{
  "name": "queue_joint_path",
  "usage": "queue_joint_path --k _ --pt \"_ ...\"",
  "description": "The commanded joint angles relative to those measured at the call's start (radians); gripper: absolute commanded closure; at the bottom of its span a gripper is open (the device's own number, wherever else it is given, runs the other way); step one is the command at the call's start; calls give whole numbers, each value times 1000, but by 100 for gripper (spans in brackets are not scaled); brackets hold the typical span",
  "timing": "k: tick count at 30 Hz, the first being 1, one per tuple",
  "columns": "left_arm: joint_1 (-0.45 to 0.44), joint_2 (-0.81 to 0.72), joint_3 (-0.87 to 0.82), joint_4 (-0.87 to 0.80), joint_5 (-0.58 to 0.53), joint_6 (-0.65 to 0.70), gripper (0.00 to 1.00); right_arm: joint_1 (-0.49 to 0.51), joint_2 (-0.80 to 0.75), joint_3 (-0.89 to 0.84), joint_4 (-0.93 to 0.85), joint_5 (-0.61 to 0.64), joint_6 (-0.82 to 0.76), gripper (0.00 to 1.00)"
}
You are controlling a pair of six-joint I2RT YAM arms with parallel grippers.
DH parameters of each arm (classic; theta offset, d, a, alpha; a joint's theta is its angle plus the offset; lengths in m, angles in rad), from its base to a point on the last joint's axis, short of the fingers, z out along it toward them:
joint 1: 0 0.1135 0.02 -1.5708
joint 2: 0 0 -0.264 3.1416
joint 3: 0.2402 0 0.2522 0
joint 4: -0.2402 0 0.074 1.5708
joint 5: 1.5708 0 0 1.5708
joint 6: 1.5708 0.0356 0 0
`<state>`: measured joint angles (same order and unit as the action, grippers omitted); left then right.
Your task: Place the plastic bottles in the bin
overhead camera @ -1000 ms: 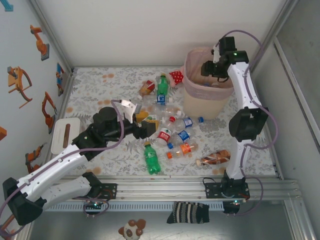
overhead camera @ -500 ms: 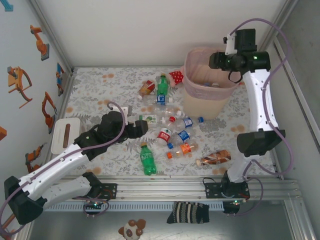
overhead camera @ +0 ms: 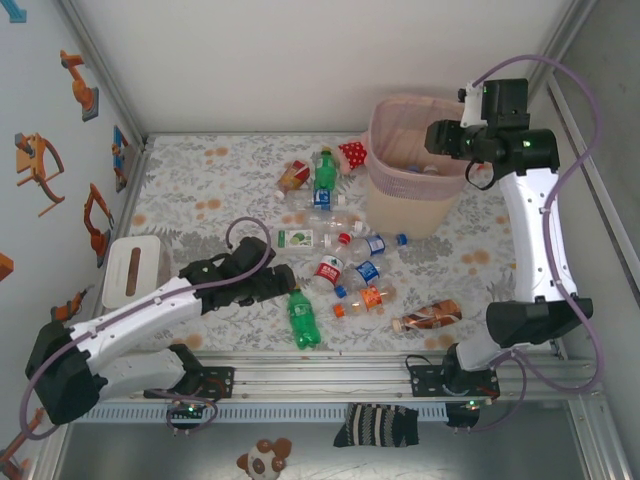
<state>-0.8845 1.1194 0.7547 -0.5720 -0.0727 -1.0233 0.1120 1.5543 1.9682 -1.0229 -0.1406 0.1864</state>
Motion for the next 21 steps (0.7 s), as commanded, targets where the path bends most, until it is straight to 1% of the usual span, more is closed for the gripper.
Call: queue_joint_path --k 1,8,12,16,21 --pt "-16 39 -15 16 72 -60 19 -1 -33 -25 24 1 16 37" --pt "-79 153 -22 61 147 -125 12 -2 -59 -51 24 -3 13 37" --pt "-117 210 -47 127 203 -155 8 -2 -71 -56 20 -4 9 37" --pt "-136 265 -51 144 261 -151 6 -2 -82 -63 18 -4 9 37" --pt "-177 305 -58 127 292 -146 8 -2 -98 -75 12 -9 7 37"
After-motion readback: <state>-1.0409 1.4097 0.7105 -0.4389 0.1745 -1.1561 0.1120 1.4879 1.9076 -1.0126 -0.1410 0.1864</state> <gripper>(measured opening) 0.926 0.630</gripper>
